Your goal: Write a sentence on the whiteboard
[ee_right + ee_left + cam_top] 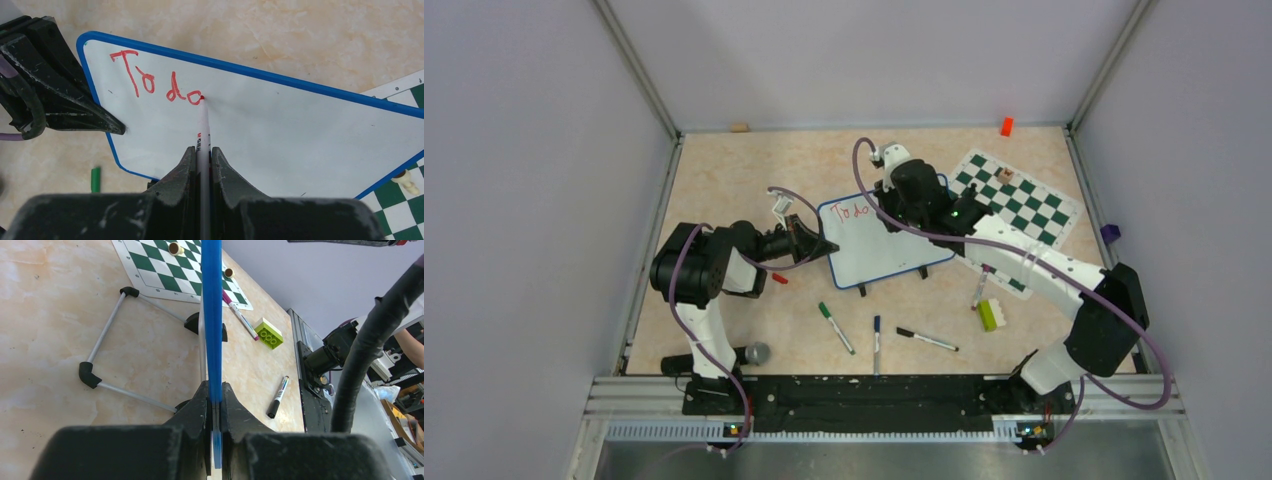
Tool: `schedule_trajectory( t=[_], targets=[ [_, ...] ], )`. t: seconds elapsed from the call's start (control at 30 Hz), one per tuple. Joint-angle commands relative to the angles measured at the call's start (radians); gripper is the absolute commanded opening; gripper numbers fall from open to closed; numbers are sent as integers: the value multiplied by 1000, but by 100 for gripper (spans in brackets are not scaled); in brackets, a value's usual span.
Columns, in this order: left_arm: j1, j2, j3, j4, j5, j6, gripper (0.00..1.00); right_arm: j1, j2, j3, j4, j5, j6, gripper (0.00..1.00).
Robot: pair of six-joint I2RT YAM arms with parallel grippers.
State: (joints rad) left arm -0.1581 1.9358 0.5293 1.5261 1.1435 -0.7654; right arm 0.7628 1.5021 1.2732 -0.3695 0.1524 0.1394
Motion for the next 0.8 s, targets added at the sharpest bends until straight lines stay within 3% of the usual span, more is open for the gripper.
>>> schedule_trajectory(
  t=[0.0,0.77],
  targets=[
    [-10,4,-5,94,61,66,0,-8,13,61,24,43,-13,0],
    [-11,3,-5,94,61,67,0,-8,-31,6,-6,20,-10,0]
  ],
)
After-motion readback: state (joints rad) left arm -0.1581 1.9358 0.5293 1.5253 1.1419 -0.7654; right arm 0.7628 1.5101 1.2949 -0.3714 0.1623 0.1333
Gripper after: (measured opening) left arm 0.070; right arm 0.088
